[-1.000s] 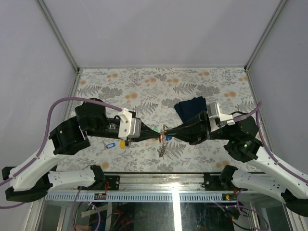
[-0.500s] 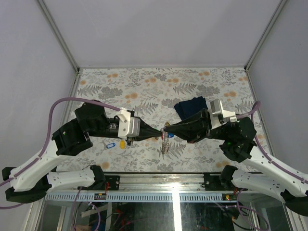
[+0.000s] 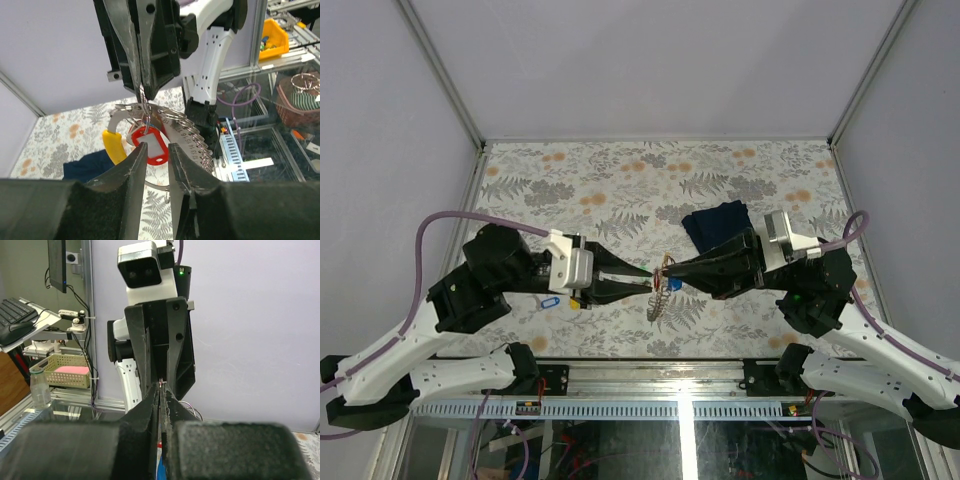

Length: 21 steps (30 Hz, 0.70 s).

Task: Put the keys on the keyring

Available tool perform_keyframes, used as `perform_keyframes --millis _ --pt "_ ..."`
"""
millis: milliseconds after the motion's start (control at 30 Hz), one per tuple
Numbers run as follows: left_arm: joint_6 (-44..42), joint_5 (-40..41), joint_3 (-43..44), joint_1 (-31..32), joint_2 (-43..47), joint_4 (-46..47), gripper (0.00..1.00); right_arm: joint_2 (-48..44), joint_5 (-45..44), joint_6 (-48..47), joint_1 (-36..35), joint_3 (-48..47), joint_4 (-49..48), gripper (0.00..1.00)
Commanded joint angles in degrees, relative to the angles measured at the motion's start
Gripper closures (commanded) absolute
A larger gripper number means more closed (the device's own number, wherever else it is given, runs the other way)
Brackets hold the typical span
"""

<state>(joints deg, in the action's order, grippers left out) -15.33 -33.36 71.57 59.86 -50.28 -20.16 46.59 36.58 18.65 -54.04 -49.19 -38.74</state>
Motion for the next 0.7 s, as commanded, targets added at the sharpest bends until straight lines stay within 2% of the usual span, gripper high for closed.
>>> perform_keyframes --millis 0,233,333,667 --pt "3.5 -0.4 -2.6 0.2 3.0 12.7 0.75 -0.9 2.8 -0.5 0.1 -2.4 -4.3 1.0" --pt "6.2 -2.5 -5.0 0.3 3.5 19.0 0.74 -0.4 4.2 -0.4 0.1 -2.7 -4.6 1.0" --pt "7.1 -3.7 -5.0 0.2 2.5 19.8 0.69 -0.3 4.3 -0.3 0.1 -2.9 -4.9 1.0" --pt "8.8 -4.3 -7.0 0.2 1.3 22.0 0.71 -0.6 4.6 -0.2 0.1 -2.8 -5.1 1.0"
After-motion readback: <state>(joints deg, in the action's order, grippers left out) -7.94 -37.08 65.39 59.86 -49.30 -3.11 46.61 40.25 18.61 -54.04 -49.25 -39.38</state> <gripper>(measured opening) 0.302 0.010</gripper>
